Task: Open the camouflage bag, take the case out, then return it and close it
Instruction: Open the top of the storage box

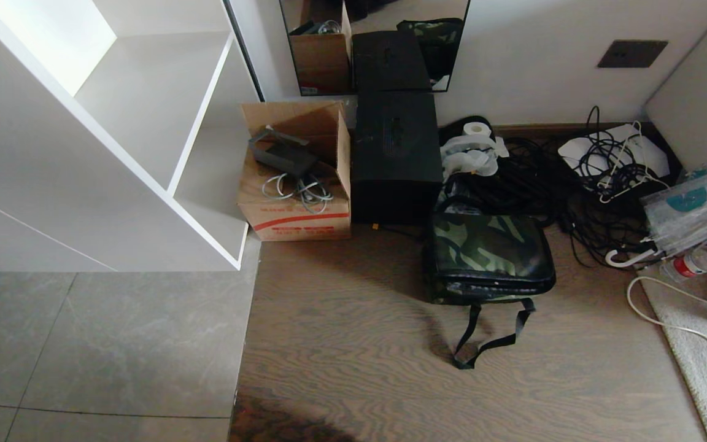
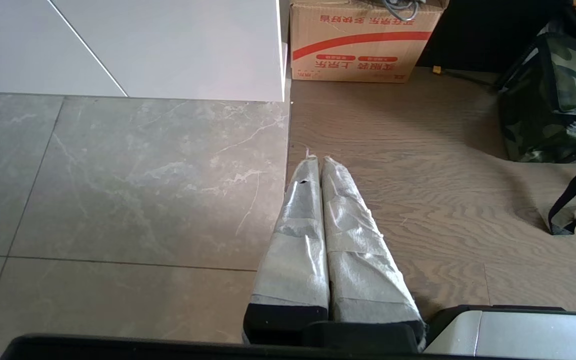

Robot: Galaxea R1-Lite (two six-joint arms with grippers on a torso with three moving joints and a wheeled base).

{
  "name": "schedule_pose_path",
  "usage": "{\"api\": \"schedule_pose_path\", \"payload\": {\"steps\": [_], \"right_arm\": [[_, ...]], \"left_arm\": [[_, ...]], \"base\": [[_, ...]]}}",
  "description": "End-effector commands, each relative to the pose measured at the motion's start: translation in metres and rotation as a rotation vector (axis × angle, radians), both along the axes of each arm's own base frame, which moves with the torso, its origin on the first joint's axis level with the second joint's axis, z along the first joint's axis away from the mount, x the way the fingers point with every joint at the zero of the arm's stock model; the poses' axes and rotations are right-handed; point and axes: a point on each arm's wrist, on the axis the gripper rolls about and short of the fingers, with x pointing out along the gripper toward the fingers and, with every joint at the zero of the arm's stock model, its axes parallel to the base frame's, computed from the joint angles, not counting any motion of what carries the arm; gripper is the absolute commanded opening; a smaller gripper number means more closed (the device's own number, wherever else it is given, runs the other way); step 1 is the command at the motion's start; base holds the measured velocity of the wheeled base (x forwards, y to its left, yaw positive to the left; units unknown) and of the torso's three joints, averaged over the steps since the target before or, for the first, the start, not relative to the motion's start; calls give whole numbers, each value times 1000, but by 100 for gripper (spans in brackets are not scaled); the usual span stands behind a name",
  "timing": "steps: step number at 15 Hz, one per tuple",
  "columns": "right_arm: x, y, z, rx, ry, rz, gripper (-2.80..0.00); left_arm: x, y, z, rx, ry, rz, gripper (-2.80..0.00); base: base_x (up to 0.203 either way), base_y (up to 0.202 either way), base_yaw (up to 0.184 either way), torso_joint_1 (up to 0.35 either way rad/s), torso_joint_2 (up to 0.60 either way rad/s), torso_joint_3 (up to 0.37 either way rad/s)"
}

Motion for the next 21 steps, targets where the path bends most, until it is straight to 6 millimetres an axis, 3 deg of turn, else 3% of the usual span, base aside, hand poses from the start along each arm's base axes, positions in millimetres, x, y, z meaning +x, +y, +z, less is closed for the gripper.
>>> {"api": "schedule_pose_path", "payload": {"steps": [1,13,21], "right_arm": [[-1,1,-2,17,-4,13,-280],[-5,8,-2,57,-43,36,-280],[-18,26,-18,116,0,34,-280]], "left_arm": [[0,0,0,0,1,0,-280],[0,0,0,0,-1,0,-280],[0,0,0,0,0,0,-280]], "base": [[0,0,0,0,0,0],[0,0,0,0,0,0],[0,0,0,0,0,0]]}}
